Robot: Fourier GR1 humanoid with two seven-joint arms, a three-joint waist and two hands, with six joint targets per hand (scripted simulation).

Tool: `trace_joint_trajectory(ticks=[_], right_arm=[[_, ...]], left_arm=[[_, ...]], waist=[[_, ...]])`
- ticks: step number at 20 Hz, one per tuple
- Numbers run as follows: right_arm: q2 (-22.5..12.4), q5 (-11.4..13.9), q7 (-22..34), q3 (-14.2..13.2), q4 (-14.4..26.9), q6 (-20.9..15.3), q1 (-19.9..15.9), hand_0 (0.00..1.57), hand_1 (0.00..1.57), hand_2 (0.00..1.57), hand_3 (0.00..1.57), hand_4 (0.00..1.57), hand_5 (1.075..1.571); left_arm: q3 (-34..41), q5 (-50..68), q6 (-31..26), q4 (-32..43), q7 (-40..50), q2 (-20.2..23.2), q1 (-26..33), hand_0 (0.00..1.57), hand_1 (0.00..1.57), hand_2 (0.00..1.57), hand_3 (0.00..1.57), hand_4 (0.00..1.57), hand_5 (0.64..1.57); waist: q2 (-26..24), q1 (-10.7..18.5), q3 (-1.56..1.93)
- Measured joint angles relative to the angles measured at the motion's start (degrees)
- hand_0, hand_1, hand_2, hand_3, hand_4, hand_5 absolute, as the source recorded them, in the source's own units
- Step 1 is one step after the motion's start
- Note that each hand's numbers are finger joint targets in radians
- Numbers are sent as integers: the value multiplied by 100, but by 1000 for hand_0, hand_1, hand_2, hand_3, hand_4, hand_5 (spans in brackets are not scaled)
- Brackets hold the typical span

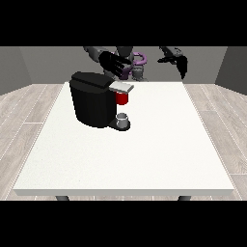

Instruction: Insert the coffee pod into the coffee machine and close the lid

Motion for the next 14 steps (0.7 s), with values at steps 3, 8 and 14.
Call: trace_joint_trajectory(ticks=[3,8,14], right_arm=[[69,-5,-51,-11,28,26,-67,0,0,0,0,30,1571],[296,-134,-377,137,-124,200,163,0,0,0,0,352,1571],[481,-833,-673,774,-653,50,1313,0,0,0,0,157,1571]], left_arm=[[-89,-63,74,-59,-75,-71,-1,0,0,0,0,202,1571],[-247,-202,251,-67,-360,-298,180,0,0,0,0,245,1571],[-214,-159,251,137,-463,-350,455,0,0,0,0,192,1571]], waist=[[-29,-18,0],[-199,-147,1],[-735,-439,1]])
